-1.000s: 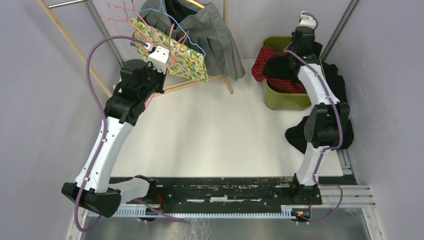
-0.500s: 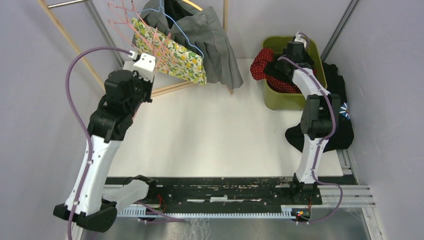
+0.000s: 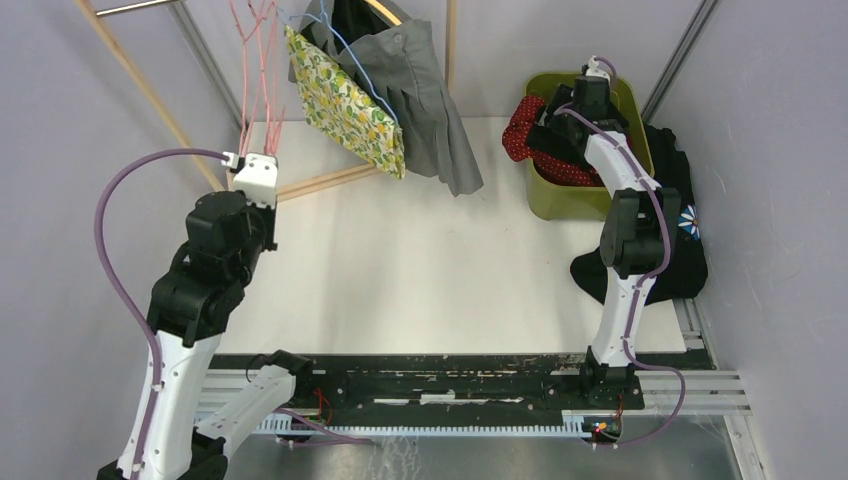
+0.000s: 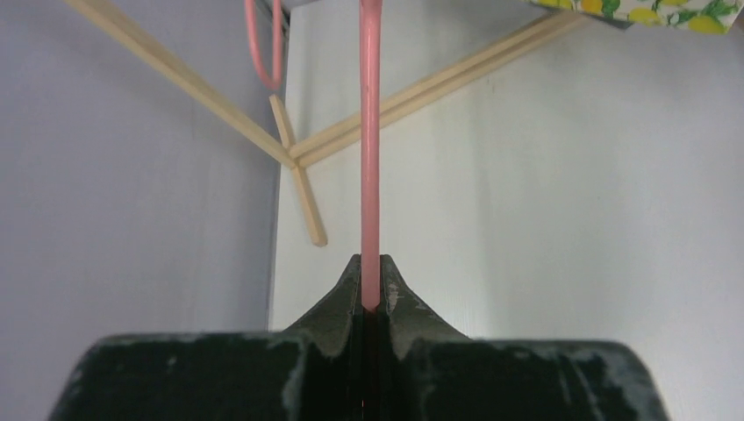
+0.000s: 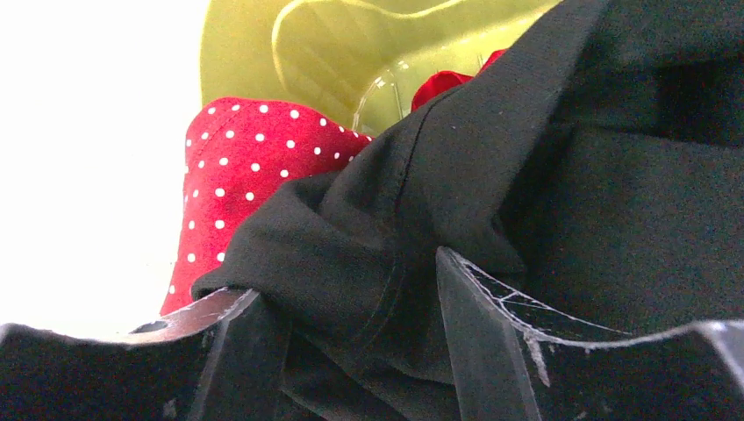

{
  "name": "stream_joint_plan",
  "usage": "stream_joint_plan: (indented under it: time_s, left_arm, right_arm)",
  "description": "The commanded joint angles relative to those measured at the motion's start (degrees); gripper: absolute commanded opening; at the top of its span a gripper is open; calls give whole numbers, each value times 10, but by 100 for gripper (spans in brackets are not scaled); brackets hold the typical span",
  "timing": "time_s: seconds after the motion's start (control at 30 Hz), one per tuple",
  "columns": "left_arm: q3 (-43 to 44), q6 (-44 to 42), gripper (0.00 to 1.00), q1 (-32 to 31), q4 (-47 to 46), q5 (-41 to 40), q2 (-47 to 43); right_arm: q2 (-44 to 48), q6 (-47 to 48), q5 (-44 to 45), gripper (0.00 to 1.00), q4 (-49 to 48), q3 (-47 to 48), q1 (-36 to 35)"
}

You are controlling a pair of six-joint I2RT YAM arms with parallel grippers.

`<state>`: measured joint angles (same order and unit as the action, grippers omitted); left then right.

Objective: Remove the skirt from the hanger
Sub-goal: Place the skirt in the bin.

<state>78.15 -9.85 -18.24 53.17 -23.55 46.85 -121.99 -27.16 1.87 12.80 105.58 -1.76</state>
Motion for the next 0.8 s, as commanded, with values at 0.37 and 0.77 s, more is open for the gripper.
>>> stream_joint_plan:
  time_s: [0.37, 0.77]
  left_arm:
    - [3, 35, 3, 1, 28, 24, -16]
    - [111, 17, 3, 1, 63, 160, -20]
  right_arm:
    - [23, 53, -20, 71, 19, 78, -22]
    - [34, 64, -25, 75, 13, 70, -36]
